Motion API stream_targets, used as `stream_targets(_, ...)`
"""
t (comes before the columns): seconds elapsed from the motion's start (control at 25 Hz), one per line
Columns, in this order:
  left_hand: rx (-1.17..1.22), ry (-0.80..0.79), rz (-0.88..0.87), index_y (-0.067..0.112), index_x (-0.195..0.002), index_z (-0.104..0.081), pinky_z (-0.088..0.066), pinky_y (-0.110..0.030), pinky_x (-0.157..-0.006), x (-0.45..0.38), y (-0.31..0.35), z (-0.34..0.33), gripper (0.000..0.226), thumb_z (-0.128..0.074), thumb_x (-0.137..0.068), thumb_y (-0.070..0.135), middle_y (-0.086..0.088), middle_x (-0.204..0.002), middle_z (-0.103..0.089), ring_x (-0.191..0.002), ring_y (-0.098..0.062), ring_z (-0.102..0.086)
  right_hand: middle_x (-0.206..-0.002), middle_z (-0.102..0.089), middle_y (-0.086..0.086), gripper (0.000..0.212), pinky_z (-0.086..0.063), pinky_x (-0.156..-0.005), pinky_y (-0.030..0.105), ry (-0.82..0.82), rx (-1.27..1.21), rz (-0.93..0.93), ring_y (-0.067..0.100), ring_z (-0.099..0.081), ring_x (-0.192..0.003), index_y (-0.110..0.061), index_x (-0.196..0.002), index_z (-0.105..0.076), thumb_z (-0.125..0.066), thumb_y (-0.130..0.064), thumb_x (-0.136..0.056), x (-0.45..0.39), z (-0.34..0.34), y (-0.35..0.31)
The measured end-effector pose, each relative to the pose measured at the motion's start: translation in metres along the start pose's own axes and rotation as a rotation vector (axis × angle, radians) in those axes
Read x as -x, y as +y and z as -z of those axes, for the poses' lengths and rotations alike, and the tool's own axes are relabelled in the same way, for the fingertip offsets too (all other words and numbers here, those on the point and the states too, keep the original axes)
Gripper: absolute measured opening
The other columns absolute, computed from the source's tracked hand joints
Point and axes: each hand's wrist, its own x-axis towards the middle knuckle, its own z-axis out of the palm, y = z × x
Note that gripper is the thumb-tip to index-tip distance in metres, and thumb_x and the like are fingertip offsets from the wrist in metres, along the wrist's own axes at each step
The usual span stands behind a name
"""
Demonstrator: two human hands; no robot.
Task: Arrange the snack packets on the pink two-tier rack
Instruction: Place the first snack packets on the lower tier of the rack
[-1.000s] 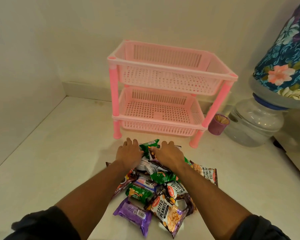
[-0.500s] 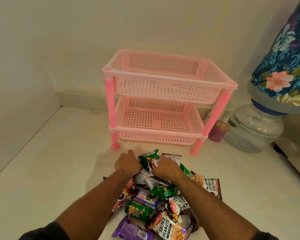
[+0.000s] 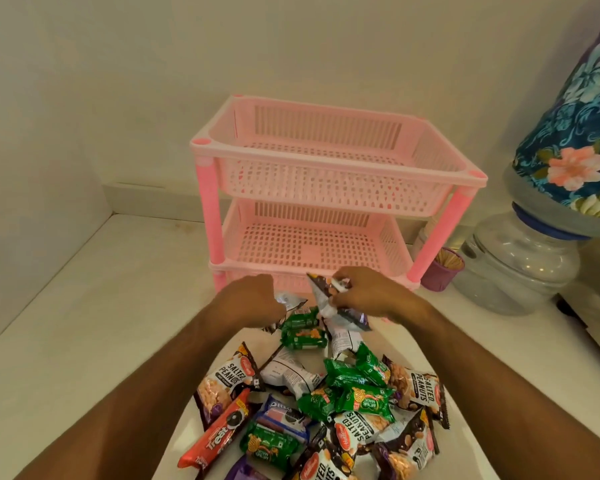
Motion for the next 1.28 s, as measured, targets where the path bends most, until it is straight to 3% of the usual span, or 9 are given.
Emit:
stream_targets(0.12, 0.044, 0.034, -0.159, 0.017, -0.146, -0.036, -0.046, -0.035, -0.096, -0.009, 0.012, 0.022, 0.061, -0.056, -0.09, 0.03, -0.007, -0.146, -0.047, -0.125, -0.025, -0.051, -0.137, -0.057, 0.005, 0.056, -0.051, -0.091, 0.039, 0.152, 0.182, 0.07, 0.027, -0.06, -0.111, -0.022, -0.139, -0.049, -0.066, -0.03, -0.086, -0.021, 0.023, 0.007)
stream_targets(0.24, 0.079, 0.163, -0.237, 0.022, -0.15, -0.032, -0.04, -0.041, -0.107, -0.036, 0.018, 0.035, 0.065, -0.058, -0.091, 0.02, -0.006, -0.152, -0.041, -0.135, -0.028, -0.042, -0.141, -0.055, 0.001, 0.059, -0.05, -0.092, 0.042, 0.282, 0.316, 0.124, 0.028, -0.057, -0.12, -0.03, -0.144, -0.043, -0.064, -0.028, -0.088, -0.046, 0.036, 0.02)
stream_targets(0.44, 0.039, 0.342, -0.163, 0.03, -0.15, -0.035, -0.046, -0.042, -0.094, -0.088, 0.008, 0.041, 0.066, -0.061, -0.092, 0.016, -0.008, -0.139, -0.049, -0.12, -0.034, -0.045, -0.138, -0.058, 0.002, 0.062, -0.044, -0.093, 0.039, 0.411, 0.469, 0.124, 0.031, -0.054, -0.12, -0.027, -0.144, -0.045, -0.067, -0.036, -0.087, -0.086, 0.042, 0.044)
stream_targets(0.56, -0.065, 0.287, -0.119, 0.028, -0.151, -0.033, -0.036, -0.043, -0.105, -0.118, -0.007, 0.037, 0.068, -0.063, -0.092, 0.017, -0.008, -0.144, -0.048, -0.127, -0.032, -0.042, -0.133, -0.061, 0.002, 0.057, -0.042, -0.092, 0.039, 0.349, 0.478, 0.061, 0.031, -0.053, -0.117, -0.026, -0.138, -0.051, -0.069, -0.039, -0.085, -0.106, 0.043, 0.061)
stream_targets(0.68, -0.112, 0.16, -0.097, 0.025, -0.153, -0.031, -0.025, -0.048, -0.116, -0.138, -0.018, 0.032, 0.071, -0.062, -0.091, 0.01, -0.005, -0.154, -0.041, -0.138, -0.03, -0.035, -0.126, -0.063, 0.002, 0.045, -0.044, -0.092, 0.041, 0.264, 0.485, 0.02, 0.03, -0.053, -0.116, -0.026, -0.129, -0.056, -0.068, -0.025, -0.085, -0.118, 0.037, 0.079)
stream_targets(0.92, -0.118, 0.043, -0.132, 0.019, -0.147, -0.041, -0.036, -0.042, -0.11, -0.16, -0.02, 0.027, 0.062, -0.061, -0.09, 0.005, -0.008, -0.151, -0.044, -0.136, -0.029, -0.041, -0.115, -0.064, 0.007, 0.031, -0.041, -0.085, 0.038, 0.209, 0.427, -0.012, 0.031, -0.056, -0.112, -0.029, -0.117, -0.061, -0.057, -0.021, -0.087, -0.133, 0.025, 0.1)
stream_targets(1.28, -0.072, -0.07, -0.088, 0.017, -0.147, -0.043, -0.039, -0.033, -0.104, -0.164, -0.033, 0.022, 0.066, -0.062, -0.086, 0.0, -0.007, -0.15, -0.043, -0.133, -0.025, -0.045, -0.121, -0.066, 0.0, 0.032, -0.048, -0.09, 0.045, 0.132, 0.43, -0.039, 0.026, -0.057, -0.11, -0.029, -0.116, -0.063, -0.057, -0.018, -0.087, -0.137, 0.023, 0.099)
